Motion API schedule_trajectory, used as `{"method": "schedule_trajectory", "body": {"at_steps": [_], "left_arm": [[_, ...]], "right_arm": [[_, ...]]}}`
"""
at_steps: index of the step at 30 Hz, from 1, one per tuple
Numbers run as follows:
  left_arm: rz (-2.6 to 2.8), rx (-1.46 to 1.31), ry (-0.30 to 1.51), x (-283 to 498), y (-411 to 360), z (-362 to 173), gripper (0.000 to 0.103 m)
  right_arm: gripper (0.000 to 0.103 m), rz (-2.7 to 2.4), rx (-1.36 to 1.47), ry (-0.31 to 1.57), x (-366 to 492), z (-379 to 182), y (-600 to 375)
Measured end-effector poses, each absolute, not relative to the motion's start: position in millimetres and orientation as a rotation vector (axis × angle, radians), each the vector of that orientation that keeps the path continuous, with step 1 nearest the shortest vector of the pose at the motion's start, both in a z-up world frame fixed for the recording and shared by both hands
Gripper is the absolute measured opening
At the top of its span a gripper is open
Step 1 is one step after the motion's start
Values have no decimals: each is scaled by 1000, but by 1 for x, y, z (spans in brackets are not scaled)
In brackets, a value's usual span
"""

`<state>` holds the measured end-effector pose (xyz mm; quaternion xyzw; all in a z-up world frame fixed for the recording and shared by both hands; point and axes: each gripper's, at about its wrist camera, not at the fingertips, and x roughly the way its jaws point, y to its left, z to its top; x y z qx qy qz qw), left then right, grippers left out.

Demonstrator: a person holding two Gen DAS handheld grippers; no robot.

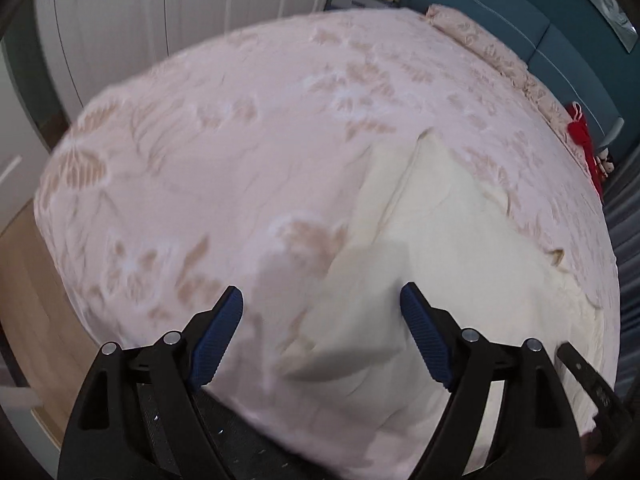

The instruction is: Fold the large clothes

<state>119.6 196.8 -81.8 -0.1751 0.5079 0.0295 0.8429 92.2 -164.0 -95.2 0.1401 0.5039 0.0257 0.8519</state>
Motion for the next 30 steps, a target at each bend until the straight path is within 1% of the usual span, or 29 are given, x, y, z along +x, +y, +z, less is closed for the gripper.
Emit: {"method": "schedule_trajectory", "body": {"at_steps": [4, 6, 9, 14, 16, 18, 19, 20, 21, 24, 26, 30], "left_arm": [[13, -461, 1079, 115, 198, -96, 80], [-22, -506, 1085, 117, 194, -102, 86], [-60, -585, 1122, 121, 188, -114, 90], [-50, -573, 1138, 125, 170, -111, 90], [-48, -574, 1143, 126, 164, -107, 83], [-53, -580, 1138, 125, 161, -101, 61], [-58, -573, 1134, 124, 158, -95, 55], [-65, -551, 1119, 123, 153, -85, 44], [-78, -536, 1102, 120, 149, -75, 36], [-126, -489, 1044, 113, 136, -44, 28], [-159, -451, 998, 109, 122, -20, 26], [-196, -377, 942, 103, 99, 14, 25]], "right_arm": [[5, 43, 315, 1100, 95, -116, -162], [2, 37, 318, 1105, 95, -122, -162], [1, 33, 329, 1113, 96, -130, -164], [0, 33, 349, 1109, 96, -137, -166], [0, 31, 340, 1105, 96, -138, -166], [0, 28, 329, 1101, 96, -138, -164], [0, 28, 323, 1099, 96, -138, -164], [0, 31, 320, 1097, 96, -138, -163], [0, 37, 319, 1096, 96, -138, -164], [0, 53, 335, 1103, 98, -138, -167], [0, 65, 370, 1108, 98, -133, -173], [1, 103, 420, 1064, 72, -100, -183]]}}
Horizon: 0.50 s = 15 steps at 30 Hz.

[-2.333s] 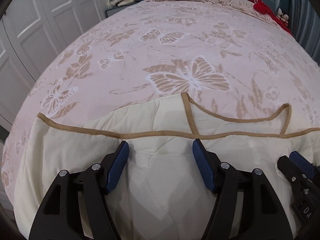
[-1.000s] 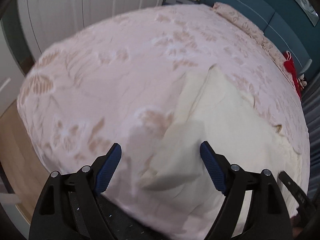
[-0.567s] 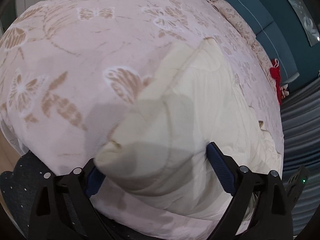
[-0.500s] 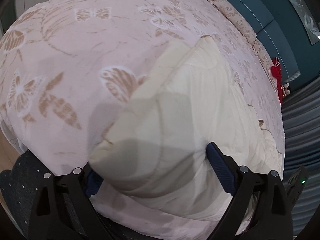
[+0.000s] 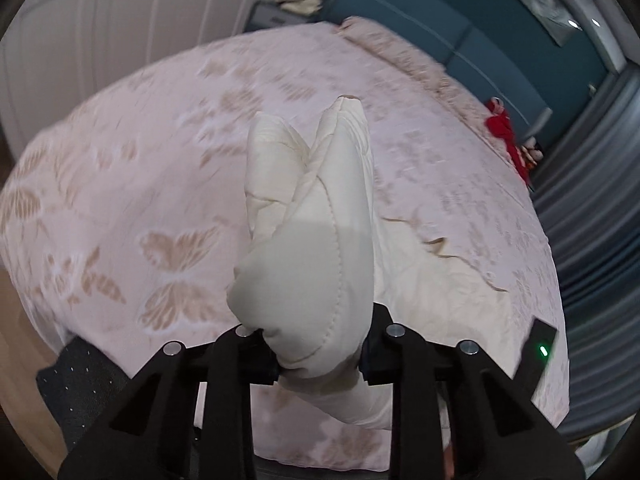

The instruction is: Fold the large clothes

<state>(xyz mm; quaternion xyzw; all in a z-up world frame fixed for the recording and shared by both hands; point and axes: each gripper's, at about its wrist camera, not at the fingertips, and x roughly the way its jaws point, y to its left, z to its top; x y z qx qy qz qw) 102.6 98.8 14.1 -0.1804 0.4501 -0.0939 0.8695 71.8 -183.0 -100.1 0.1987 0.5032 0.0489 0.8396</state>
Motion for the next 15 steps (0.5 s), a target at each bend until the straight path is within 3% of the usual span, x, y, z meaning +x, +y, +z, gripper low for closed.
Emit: {"method": "schedule_trajectory", "body": {"at_steps": [4, 15], "left_arm": [[-225, -311, 910, 94, 76, 36, 25], [-347, -109, 872, 58, -19, 56, 24]], "right_arm": [[1, 142, 380, 1087, 26, -84, -191], [0, 167, 490, 1110, 20, -141, -198]]}}
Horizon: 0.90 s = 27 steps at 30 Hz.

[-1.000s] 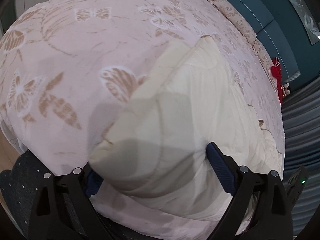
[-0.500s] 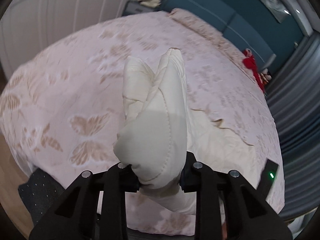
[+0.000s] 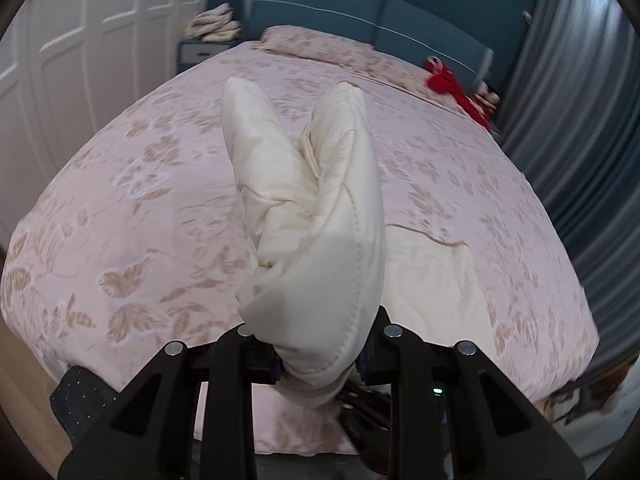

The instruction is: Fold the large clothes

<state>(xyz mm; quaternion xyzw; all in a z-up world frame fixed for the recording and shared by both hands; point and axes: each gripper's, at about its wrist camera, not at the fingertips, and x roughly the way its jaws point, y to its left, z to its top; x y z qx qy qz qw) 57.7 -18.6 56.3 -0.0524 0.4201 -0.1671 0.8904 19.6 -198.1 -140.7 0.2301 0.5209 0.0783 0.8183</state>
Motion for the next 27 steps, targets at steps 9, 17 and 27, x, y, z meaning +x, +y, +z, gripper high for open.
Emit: {"method": "schedule_trajectory", "body": {"at_steps": [9, 17, 27], "left_arm": [[-439, 2, 880, 54, -96, 57, 24], [-512, 114, 966, 44, -177, 18, 24], [-480, 273, 1039, 27, -235, -42, 25]], "right_arm": [[0, 98, 533, 1036, -44, -97, -257], [0, -84, 521, 1039, -82, -89, -326], [8, -145, 470, 1054, -123, -73, -353]]}}
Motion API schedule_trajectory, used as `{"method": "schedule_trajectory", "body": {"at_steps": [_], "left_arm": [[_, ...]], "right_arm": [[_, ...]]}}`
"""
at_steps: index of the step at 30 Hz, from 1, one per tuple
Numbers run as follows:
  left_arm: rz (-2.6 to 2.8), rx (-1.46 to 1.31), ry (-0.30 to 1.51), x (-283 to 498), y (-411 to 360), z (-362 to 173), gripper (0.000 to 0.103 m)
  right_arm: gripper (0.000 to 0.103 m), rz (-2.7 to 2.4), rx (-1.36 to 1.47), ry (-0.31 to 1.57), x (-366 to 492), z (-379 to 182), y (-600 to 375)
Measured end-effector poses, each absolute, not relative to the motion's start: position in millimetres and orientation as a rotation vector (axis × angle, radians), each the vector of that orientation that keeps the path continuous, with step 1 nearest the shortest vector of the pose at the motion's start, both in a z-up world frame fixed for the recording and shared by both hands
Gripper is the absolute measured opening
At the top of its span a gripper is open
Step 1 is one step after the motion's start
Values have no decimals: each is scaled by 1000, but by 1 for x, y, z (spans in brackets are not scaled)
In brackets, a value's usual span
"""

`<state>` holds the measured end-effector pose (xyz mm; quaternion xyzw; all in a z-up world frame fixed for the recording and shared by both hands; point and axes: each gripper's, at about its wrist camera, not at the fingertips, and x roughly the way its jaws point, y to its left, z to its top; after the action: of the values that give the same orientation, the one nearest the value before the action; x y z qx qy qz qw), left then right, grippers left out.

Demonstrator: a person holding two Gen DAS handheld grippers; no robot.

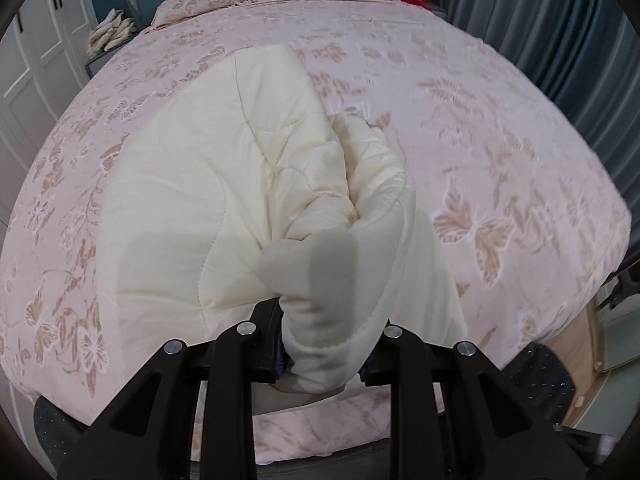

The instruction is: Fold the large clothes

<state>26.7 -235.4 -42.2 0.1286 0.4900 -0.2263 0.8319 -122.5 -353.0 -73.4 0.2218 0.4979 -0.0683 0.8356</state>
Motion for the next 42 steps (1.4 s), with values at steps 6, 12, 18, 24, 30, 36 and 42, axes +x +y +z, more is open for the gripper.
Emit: {"method": "schedule_trajectory", "body": {"at_steps": [6, 12, 18, 24, 30, 36, 42], "left_arm": [[-520, 230, 993, 19, -223, -4, 49], [-454, 9, 943, 36, -140, 49, 65], [-275, -164, 974, 79, -64, 52, 65], [-233, -206, 1008, 88, -41, 41, 65], [-239, -215, 1019, 90, -38, 38, 65], [-282, -200, 1046, 90, -51, 32, 65], [-353, -124, 1080, 82, -94, 18, 65]], "right_arm": [[12, -154, 513, 1002, -134, -52, -368], [46, -103, 486, 847, -120, 6, -369], [55, 6, 458, 773, -65, 43, -348], [59, 49, 401, 822, -4, 45, -318], [36, 1, 415, 969, 31, 1, -318], [12, -7, 472, 924, -15, -2, -336], [10, -128, 500, 935, -63, -25, -364]]}}
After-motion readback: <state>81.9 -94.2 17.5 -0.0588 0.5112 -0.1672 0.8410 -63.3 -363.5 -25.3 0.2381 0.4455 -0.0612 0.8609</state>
